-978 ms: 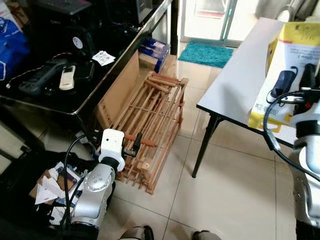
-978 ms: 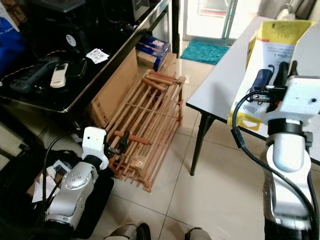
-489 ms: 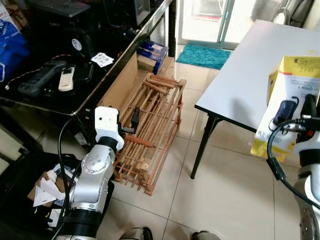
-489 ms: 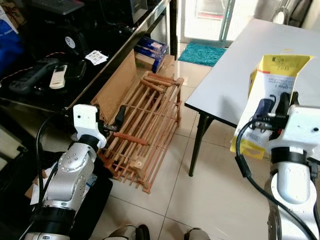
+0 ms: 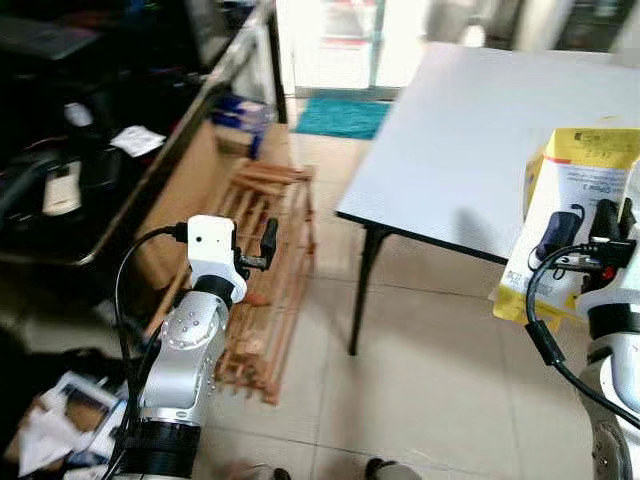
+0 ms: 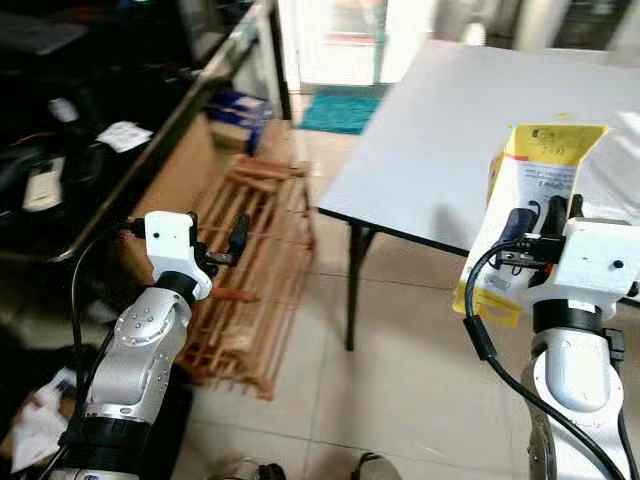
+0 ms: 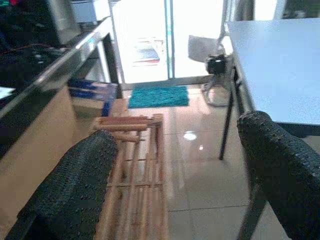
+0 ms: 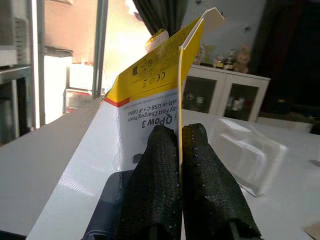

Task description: Picking trash to rubbish bin

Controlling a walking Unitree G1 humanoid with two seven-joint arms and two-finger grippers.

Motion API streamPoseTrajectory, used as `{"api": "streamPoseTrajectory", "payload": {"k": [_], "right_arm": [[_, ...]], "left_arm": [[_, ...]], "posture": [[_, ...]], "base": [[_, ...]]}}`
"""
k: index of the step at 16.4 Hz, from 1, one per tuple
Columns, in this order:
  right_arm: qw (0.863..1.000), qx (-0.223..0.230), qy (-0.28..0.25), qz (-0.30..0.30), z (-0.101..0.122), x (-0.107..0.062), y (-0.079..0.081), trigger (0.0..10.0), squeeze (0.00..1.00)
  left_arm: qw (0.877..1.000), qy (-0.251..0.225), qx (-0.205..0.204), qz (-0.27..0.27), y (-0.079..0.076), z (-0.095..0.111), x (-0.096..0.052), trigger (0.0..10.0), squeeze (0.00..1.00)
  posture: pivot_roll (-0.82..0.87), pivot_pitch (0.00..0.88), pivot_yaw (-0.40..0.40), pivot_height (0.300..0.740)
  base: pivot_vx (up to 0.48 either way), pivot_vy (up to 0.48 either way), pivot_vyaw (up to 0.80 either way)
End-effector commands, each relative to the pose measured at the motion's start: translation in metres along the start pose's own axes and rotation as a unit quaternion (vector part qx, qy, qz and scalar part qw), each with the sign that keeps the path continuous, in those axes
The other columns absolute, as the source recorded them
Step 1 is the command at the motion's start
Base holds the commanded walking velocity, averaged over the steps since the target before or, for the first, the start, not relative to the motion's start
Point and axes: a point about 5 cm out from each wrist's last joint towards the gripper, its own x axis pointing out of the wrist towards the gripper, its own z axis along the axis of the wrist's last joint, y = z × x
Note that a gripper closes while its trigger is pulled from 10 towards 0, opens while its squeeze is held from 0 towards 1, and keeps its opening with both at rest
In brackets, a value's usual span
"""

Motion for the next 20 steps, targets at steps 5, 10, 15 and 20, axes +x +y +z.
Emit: {"api": "streamPoseTrajectory", "payload": {"k": [5, 10, 15, 20], "right_arm": [[1.0, -0.001, 0.008, 0.019, -0.001, -0.004, 0.005, 0.0, 0.0], [1.0, -0.002, 0.008, 0.024, -0.002, -0.002, 0.006, 0.0, 0.0], [0.999, 0.008, 0.013, 0.029, -0.004, -0.003, 0.013, 0.0, 0.0], [0.999, 0.017, 0.019, 0.032, -0.008, -0.001, 0.019, 0.0, 0.0]], "left_arm": [[1.0, 0.015, 0.009, 0.008, 0.005, -0.007, -0.011, 10.0, 0.0], [0.999, 0.02, 0.028, -0.018, -0.002, -0.012, -0.021, 10.0, 0.0], [0.999, 0.017, 0.032, -0.028, -0.005, -0.009, -0.021, 10.0, 0.0], [0.999, 0.019, 0.033, -0.037, -0.006, -0.008, -0.021, 10.0, 0.0]], "posture": [[-0.12, 0.092, 0.06, 0.74], [-0.11, 0.096, 0.054, 0.74], [-0.1, 0.099, 0.056, 0.74], [-0.09, 0.105, 0.066, 0.74]], "base": [[0.0, 0.0, -0.8], [0.0, 0.0, -0.75], [0.0, 0.0, -0.18], [0.0, -0.308, 0.0]]}}
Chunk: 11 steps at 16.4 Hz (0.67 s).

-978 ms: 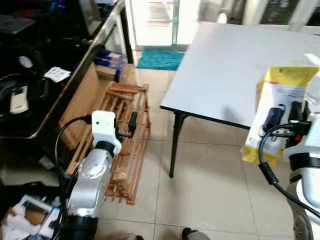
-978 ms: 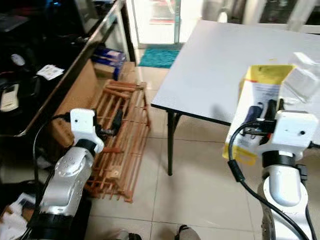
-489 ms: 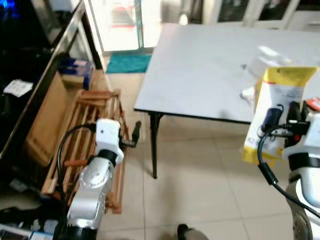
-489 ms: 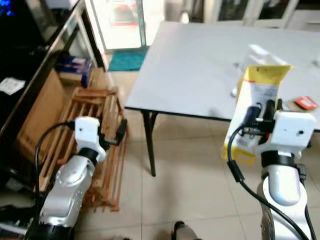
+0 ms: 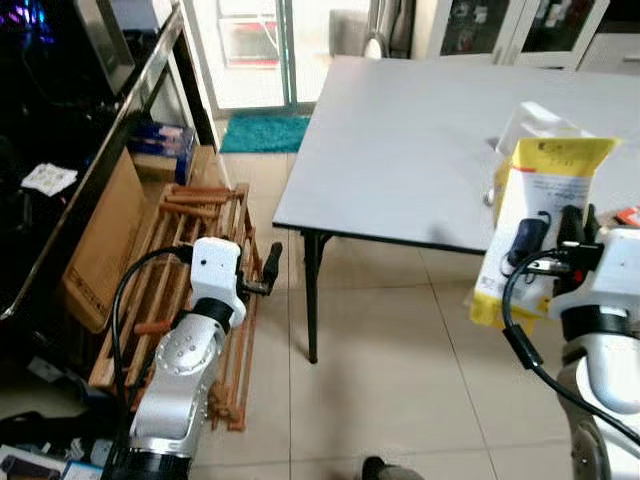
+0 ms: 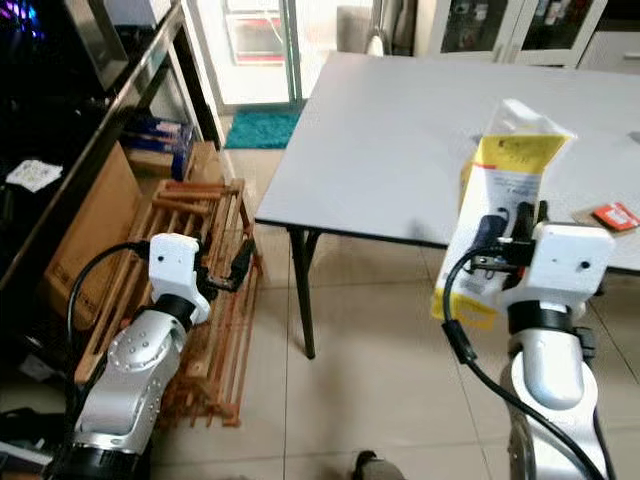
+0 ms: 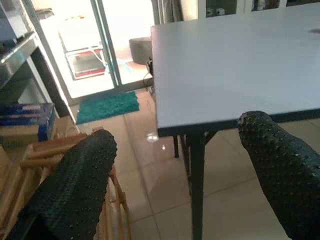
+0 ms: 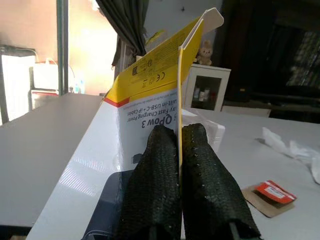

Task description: Picking trash to rubbish bin

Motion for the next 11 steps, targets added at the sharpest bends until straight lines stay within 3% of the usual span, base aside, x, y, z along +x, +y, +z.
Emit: {"api": "streamPoseTrajectory", "payload": {"k": [1, 6, 11], "right_arm": [[1.0, -0.007, 0.003, -0.001, -0.0018, 0.0012, 0.0003, 0.0, 0.0], [1.0, -0.001, 0.012, 0.006, -0.0079, 0.0027, 0.006, 0.0, 0.0], [1.0, -0.001, 0.012, 0.013, -0.0081, 0.004, 0.0077, 0.0, 0.0]], "left_arm": [[1.0, -0.003, 0.001, -0.007, -0.0018, 0.0031, 0.0004, 10.0, 0.0], [1.0, 0.005, 0.001, -0.006, 0.0001, 0.0003, -0.0022, 10.0, 0.0], [1.0, 0.006, -0.011, -0.003, -0.0009, 0.0, -0.0031, 10.0, 0.0]], "posture": [[-0.09, 0.105, 0.067, 0.74], [-0.08, 0.112, 0.063, 0.74], [-0.08, 0.113, 0.054, 0.74]], "base": [[0.0, -0.386, 0.0], [0.0, -0.47, 0.0], [0.0, 0.0, 0.0]]}}
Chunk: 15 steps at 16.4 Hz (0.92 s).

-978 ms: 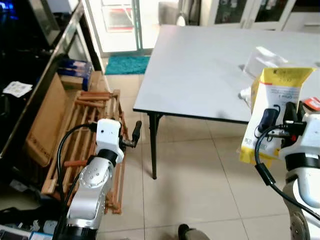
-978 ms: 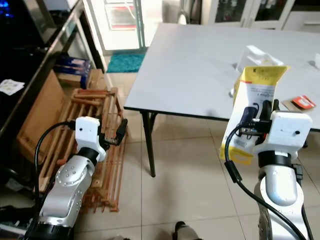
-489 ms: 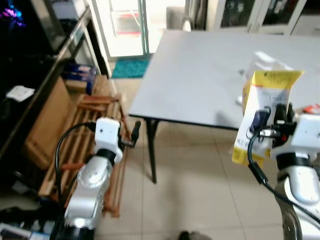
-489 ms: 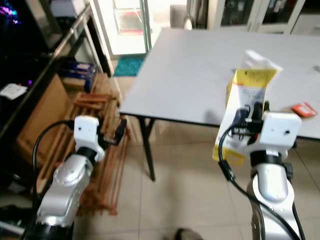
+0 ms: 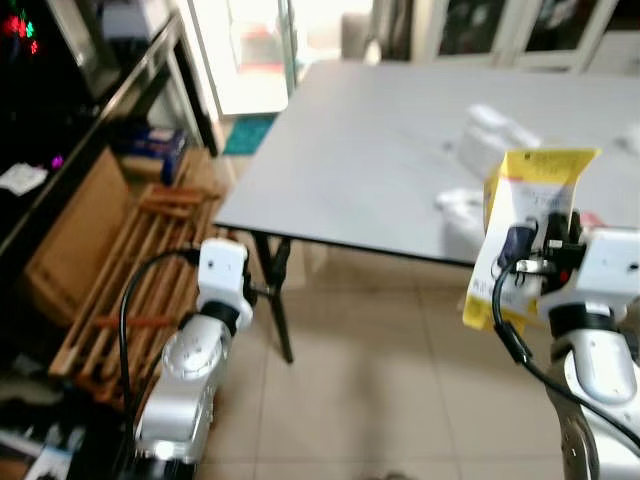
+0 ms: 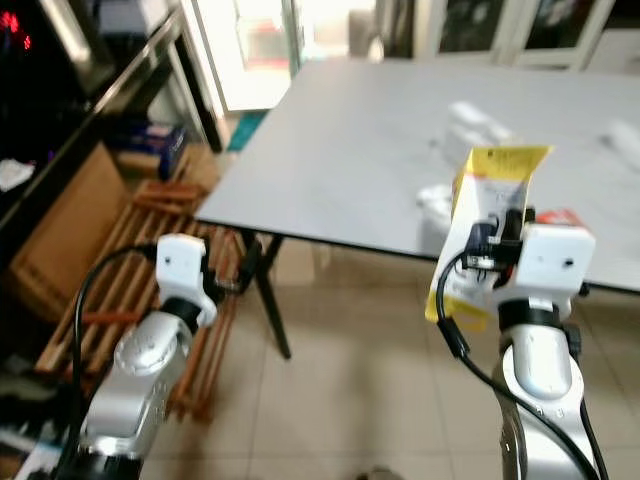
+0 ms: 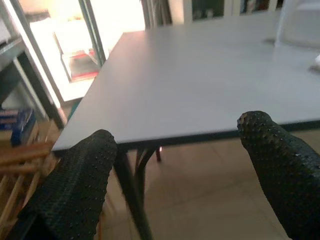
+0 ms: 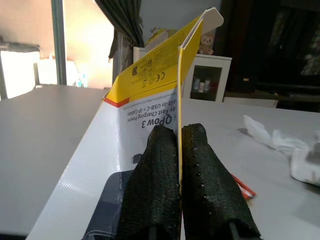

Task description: Picking trash to rubbish bin

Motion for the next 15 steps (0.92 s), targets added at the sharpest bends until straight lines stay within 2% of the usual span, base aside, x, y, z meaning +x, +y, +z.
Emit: {"api": "streamPoseTrajectory", "payload": {"k": [1, 4, 11, 13, 15], "right_arm": [[1.0, -0.002, -0.005, 0.007, 0.0026, -0.0007, 0.0027, 0.0, 0.0], [1.0, -0.001, -0.002, 0.008, 0.0016, -0.0005, 0.0031, 0.0, 0.0], [1.0, 0.003, -0.001, 0.007, 0.0003, -0.001, 0.0036, 0.0, 0.0], [1.0, 0.001, -0.002, 0.008, 0.0005, -0.001, 0.0039, 0.2, 0.0], [1.0, 0.0, 0.0, 0.01, -0.0008, -0.0013, 0.0041, 0.3, 0.0]], "left_arm": [[1.0, 0.011, -0.002, 0.012, 0.0074, -0.0031, -0.0031, 10.0, 0.0], [0.999, 0.036, -0.006, 0.011, 0.0065, -0.0069, 0.0001, 10.0, 0.0], [0.999, 0.028, -0.005, -0.023, 0.0013, -0.0037, 0.0012, 10.0, 0.0], [0.999, 0.028, -0.007, -0.021, 0.0014, -0.0039, 0.0018, 10.0, 0.0], [0.999, 0.028, -0.021, -0.015, 0.0019, -0.0049, 0.0017, 10.0, 0.0]], "posture": [[-0.08, 0.115, 0.053, 0.74], [-0.08, 0.119, 0.05, 0.74], [-0.08, 0.113, 0.054, 0.74], [-0.08, 0.112, 0.054, 0.74], [-0.08, 0.107, 0.053, 0.74]], "base": [[0.0, 0.0, -0.45], [0.0, 0.0, -0.8], [0.0, 0.0, -0.77], [0.0, -0.296, 0.0], [0.0, 0.0, 0.0]]}}
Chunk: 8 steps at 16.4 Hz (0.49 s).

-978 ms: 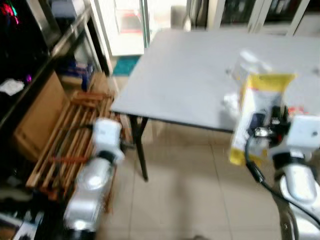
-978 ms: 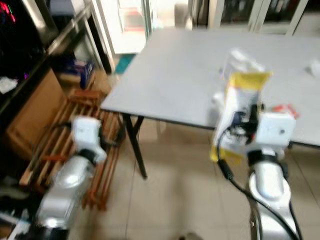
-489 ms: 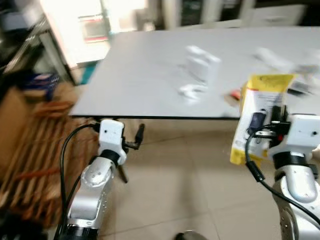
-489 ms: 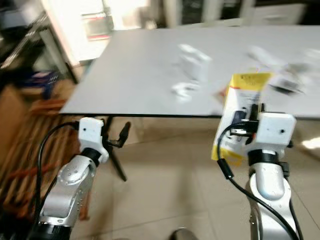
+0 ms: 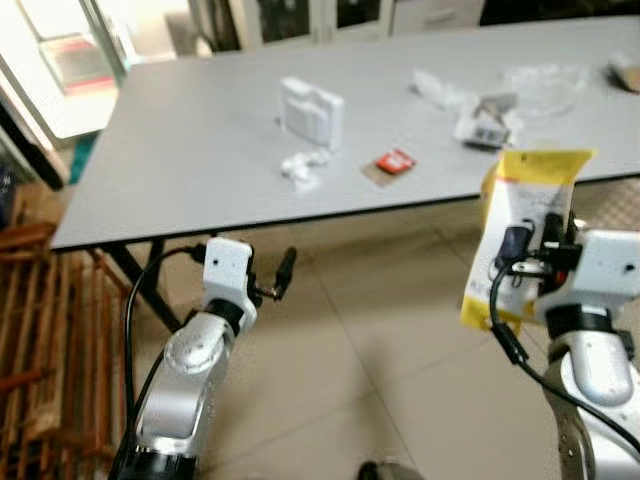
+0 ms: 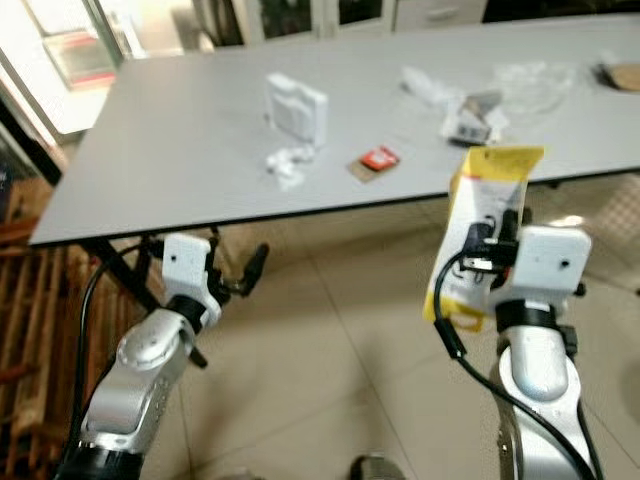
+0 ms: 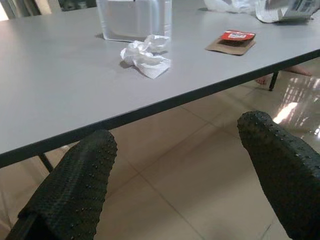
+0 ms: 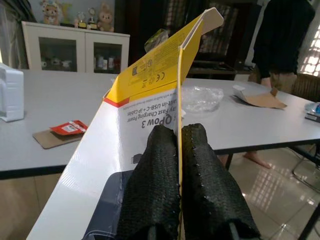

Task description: Picking trash to rubbish bin

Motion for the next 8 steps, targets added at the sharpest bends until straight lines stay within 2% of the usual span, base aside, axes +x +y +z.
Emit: {"api": "streamPoseTrajectory", "payload": {"k": [1, 6, 8], "right_arm": [[1.0, -0.003, -0.003, 0.006, 0.0005, -0.0002, 0.0021, 0.3, 0.0], [1.0, -0.002, -0.003, 0.011, 0.0002, 0.001, 0.0027, 0.1, 0.0], [1.0, -0.002, -0.003, 0.011, 0.0001, 0.0007, 0.0027, 0.1, 0.0]], "left_arm": [[1.0, 0.0, -0.003, 0.009, 0.0061, 0.0004, -0.0009, 10.0, 0.0], [1.0, -0.001, 0.009, 0.01, 0.0056, 0.001, -0.0003, 10.0, 0.0], [1.0, -0.001, 0.008, 0.01, 0.0053, 0.0014, -0.0004, 10.0, 0.0]], "posture": [[-0.08, 0.107, 0.052, 0.74], [-0.08, 0.106, 0.048, 0.74], [-0.08, 0.107, 0.049, 0.74]], "base": [[0.0, 0.0, 0.0], [0.0, 0.0, 0.0], [0.0, -0.244, 0.0]]}}
